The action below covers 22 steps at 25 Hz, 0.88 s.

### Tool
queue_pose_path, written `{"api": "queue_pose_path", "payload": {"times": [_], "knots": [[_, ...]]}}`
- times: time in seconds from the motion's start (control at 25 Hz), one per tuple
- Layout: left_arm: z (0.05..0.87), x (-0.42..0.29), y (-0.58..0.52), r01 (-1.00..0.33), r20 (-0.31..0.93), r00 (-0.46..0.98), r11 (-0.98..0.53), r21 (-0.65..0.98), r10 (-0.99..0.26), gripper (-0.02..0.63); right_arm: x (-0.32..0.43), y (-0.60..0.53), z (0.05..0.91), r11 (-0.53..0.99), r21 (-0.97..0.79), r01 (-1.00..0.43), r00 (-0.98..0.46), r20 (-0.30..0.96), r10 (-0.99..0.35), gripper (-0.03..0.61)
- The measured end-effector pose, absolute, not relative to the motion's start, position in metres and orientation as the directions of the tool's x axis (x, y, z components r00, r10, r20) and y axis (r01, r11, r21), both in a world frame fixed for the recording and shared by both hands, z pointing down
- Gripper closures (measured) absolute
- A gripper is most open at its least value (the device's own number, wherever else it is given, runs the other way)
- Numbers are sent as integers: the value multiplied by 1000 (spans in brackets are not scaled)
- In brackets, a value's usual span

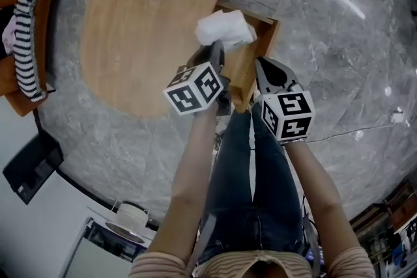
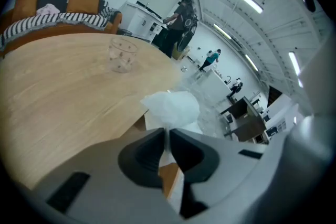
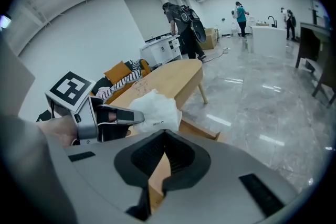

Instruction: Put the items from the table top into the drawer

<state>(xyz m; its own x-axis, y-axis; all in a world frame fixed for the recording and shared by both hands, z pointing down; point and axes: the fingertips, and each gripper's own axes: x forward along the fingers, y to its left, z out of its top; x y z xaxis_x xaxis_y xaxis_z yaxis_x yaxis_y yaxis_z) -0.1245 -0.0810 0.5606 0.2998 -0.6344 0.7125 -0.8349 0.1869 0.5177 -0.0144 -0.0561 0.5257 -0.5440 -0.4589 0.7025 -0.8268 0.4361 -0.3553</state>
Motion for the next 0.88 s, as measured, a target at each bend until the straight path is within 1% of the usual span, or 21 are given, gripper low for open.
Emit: {"api": "queue_pose_path", "payload": {"times": [0.24, 0.48, 0.88], "knots": [[591, -91, -82, -887, 763, 345, 75, 455, -547, 572, 6, -55, 538, 393, -378, -838, -535, 707, -462, 571], [621, -77, -85, -921, 808, 353, -23, 389, -471, 572, 22, -55, 554, 366, -389, -845, -527, 717, -455, 571], [663, -60, -91, -928, 847, 371, -134, 347, -381, 572, 45, -58, 587, 307, -397, -865, -500, 743, -445, 571]]}}
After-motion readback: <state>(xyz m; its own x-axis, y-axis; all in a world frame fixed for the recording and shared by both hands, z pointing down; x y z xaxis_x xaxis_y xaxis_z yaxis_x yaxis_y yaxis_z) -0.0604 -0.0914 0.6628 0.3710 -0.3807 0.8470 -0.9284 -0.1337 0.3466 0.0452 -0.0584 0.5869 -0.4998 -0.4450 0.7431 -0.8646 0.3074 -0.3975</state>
